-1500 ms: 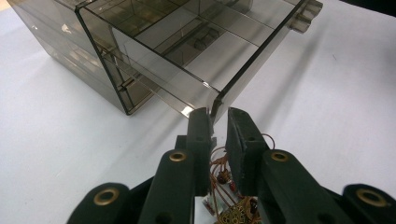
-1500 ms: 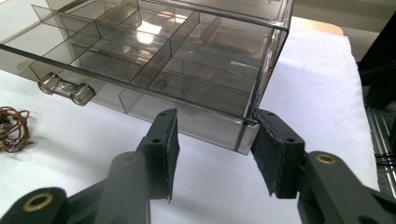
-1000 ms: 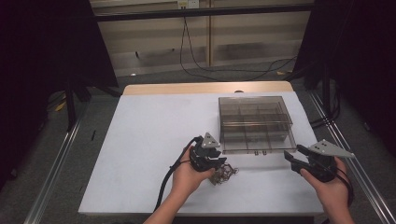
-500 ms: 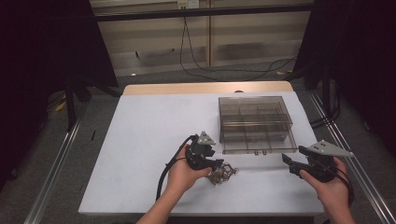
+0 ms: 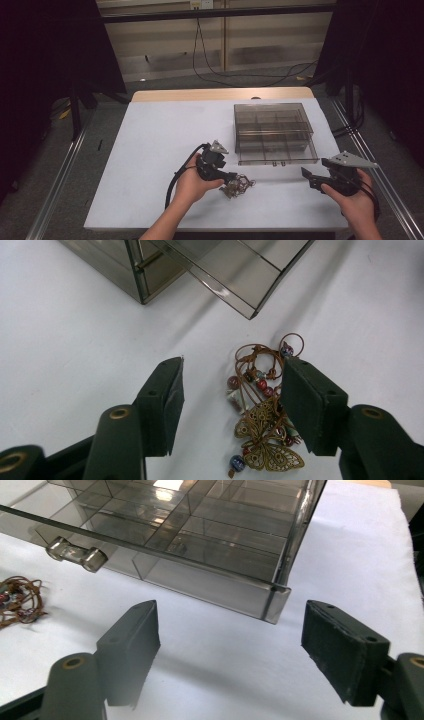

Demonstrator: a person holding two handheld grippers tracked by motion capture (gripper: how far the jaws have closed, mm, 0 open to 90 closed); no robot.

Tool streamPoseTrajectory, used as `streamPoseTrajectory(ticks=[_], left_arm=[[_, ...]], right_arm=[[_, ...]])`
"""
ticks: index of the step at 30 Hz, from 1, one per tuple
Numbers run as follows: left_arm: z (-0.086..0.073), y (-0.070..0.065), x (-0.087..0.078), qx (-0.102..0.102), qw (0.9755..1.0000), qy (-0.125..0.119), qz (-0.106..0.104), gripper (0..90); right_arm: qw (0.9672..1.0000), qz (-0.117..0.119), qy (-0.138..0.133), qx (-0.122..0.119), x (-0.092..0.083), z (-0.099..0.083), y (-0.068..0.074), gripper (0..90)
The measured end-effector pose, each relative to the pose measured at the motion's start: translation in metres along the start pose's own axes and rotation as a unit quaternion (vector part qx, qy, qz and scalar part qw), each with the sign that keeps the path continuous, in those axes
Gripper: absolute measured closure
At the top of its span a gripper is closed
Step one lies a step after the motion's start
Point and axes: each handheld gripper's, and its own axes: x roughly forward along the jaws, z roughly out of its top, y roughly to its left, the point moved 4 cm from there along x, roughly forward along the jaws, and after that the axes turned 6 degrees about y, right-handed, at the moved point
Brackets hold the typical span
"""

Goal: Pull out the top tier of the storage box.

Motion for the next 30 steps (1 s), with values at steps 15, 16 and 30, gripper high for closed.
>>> streamPoseTrajectory(ticks=[15,16,30], left_arm=[[-0.003,-0.001,0.006,0.012,0.9986,0.051,-0.008,34.5],[-0.004,-0.002,0.007,0.012,0.9983,0.056,-0.008,34.4],[-0.008,-0.004,0.024,0.020,0.9927,0.116,-0.026,29.5]], right_arm=[[0.9998,0.016,-0.004,-0.010,0.007,0.004,0.007,21.0],[0.9998,0.016,-0.003,-0.009,0.007,0.004,0.007,21.0],[0.9998,0.015,-0.002,-0.012,0.010,0.006,0.007,19.8]])
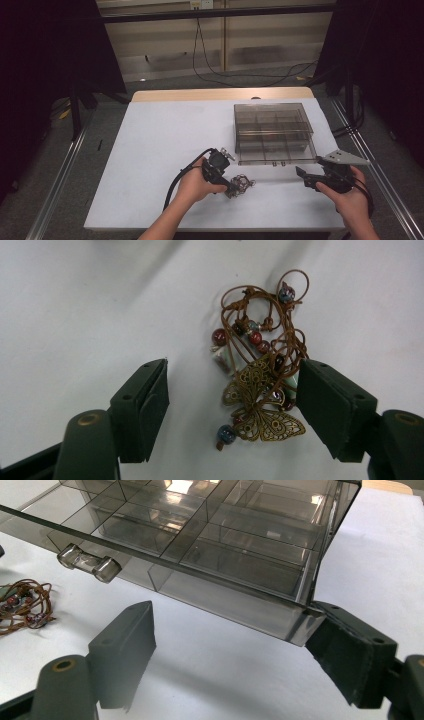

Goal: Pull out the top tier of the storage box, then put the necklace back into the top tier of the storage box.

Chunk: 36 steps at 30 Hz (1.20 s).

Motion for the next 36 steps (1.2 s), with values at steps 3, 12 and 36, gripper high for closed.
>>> streamPoseTrajectory(ticks=[3,12,36], left_arm=[[0.002,-0.001,0.002,-0.002,1.0000,0.000,-0.002,29.1],[0.004,-0.002,0.007,-0.002,1.0000,0.007,0.000,28.9],[0.004,-0.005,0.010,0.002,0.9995,0.027,-0.016,69.3]], right_arm=[[1.0000,0.000,0.000,-0.001,0.000,0.000,0.000,19.8],[1.0000,-0.001,0.000,-0.002,0.000,0.001,0.001,19.4],[1.0000,-0.004,-0.001,-0.006,0.001,0.000,0.001,19.6]])
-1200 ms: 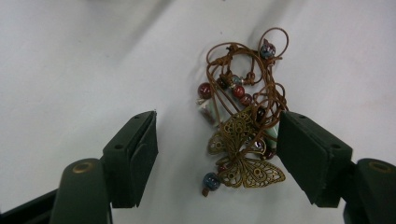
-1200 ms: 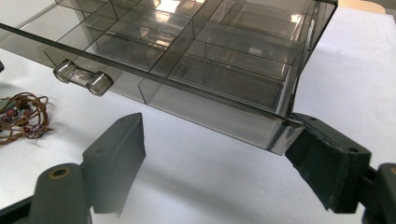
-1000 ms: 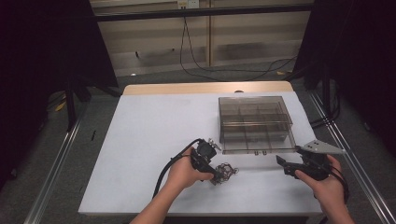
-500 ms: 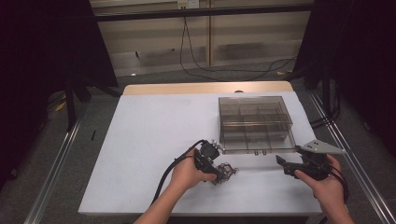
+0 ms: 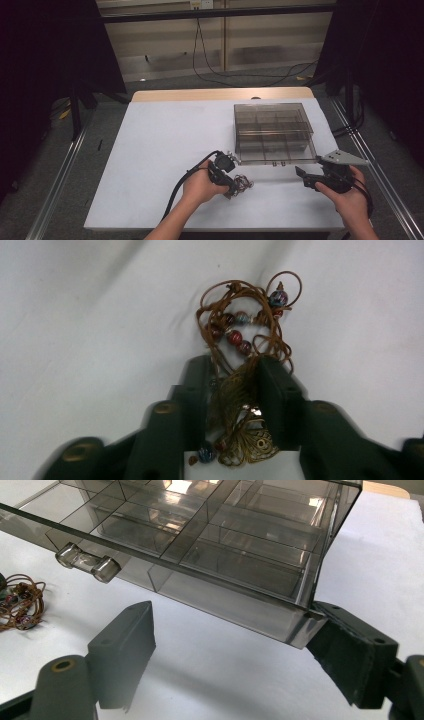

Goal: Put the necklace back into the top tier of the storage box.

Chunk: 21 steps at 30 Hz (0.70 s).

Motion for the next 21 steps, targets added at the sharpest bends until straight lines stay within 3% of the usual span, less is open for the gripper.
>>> streamPoseTrajectory(ticks=[5,11,14,21], left_arm=[[-0.001,0.004,-0.002,-0.014,0.9999,0.002,-0.001,69.9],[-0.005,0.011,-0.006,-0.015,0.9999,0.002,-0.001,69.2],[-0.003,0.010,-0.005,-0.013,0.9999,-0.004,0.008,56.7],[0.003,0.006,-0.001,-0.017,0.9998,-0.010,0.004,47.0]], right_arm=[[1.0000,0.000,0.001,0.000,0.000,0.000,0.000,19.7],[1.0000,0.001,0.001,0.000,0.000,0.000,0.000,19.6],[1.0000,0.001,0.000,0.000,0.000,0.000,0.000,19.7],[1.0000,0.000,0.000,0.001,0.000,0.000,0.000,19.7]])
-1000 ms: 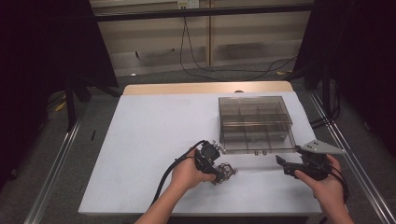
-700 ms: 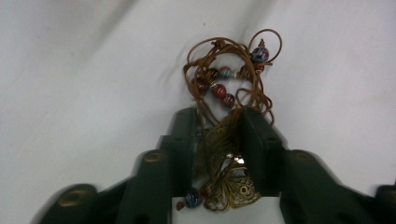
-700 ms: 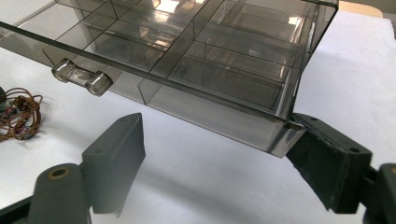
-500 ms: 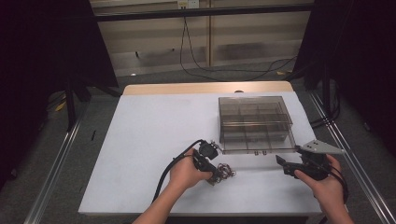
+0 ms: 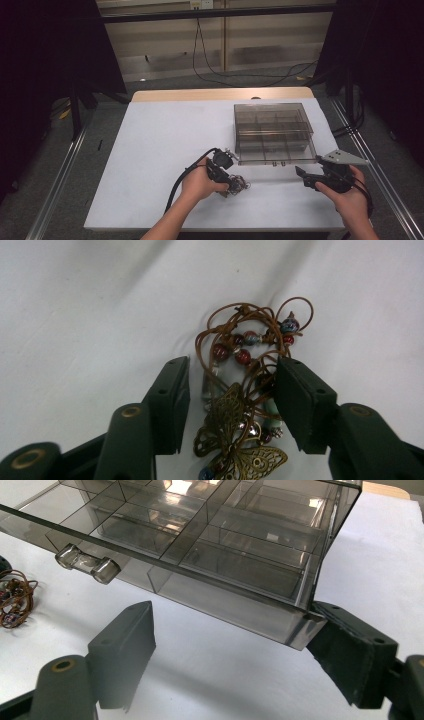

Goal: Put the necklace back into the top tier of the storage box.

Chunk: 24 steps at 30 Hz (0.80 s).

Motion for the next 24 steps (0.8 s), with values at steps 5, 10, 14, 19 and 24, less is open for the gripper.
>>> streamPoseTrajectory(ticks=[5,10,14,19,24], left_arm=[[0.002,-0.004,0.003,0.005,0.9999,0.011,0.012,41.5],[0.000,-0.003,0.002,0.014,0.9991,0.012,0.037,59.1],[0.000,0.001,0.001,0.008,0.9993,0.016,0.033,71.0],[0.001,0.002,-0.001,-0.001,0.9994,0.025,0.025,71.6],[0.000,0.007,-0.010,-0.006,0.9994,0.027,0.020,71.6]], right_arm=[[1.0000,-0.001,0.000,-0.002,0.000,0.000,0.000,19.7],[1.0000,-0.002,-0.001,-0.004,0.000,0.001,0.000,19.7],[1.0000,-0.001,-0.001,-0.003,0.000,0.000,0.000,19.7],[1.0000,-0.002,0.000,-0.003,0.001,0.000,-0.001,19.7],[1.0000,0.000,0.000,-0.003,0.001,0.000,-0.001,18.2]])
